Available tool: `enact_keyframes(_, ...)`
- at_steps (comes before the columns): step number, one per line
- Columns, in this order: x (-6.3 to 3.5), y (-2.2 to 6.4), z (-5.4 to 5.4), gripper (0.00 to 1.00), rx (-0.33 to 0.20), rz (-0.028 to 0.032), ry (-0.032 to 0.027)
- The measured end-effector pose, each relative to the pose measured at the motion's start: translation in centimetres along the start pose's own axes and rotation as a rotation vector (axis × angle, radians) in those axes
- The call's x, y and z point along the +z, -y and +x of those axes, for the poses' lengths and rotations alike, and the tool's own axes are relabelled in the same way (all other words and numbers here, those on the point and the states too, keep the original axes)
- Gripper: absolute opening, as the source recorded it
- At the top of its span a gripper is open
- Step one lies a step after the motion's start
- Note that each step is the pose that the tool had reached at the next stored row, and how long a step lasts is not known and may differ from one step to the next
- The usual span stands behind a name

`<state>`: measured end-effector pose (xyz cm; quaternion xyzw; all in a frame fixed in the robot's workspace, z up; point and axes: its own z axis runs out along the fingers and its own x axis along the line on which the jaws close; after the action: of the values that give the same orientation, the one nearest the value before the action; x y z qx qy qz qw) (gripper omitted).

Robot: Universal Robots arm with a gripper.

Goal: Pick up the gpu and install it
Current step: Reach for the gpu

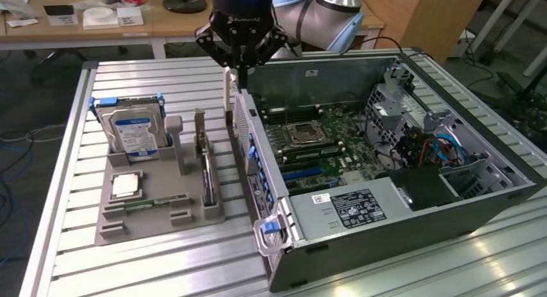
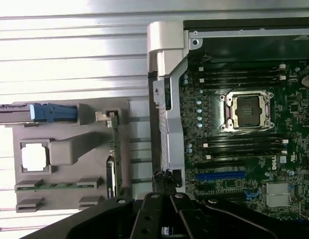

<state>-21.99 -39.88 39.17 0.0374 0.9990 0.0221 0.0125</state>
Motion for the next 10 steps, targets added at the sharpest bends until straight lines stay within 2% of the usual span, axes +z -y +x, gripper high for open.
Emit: enact_keyframes(10,0.03,0.16,2.1,0.11,0.000,0.0000,0.0001)
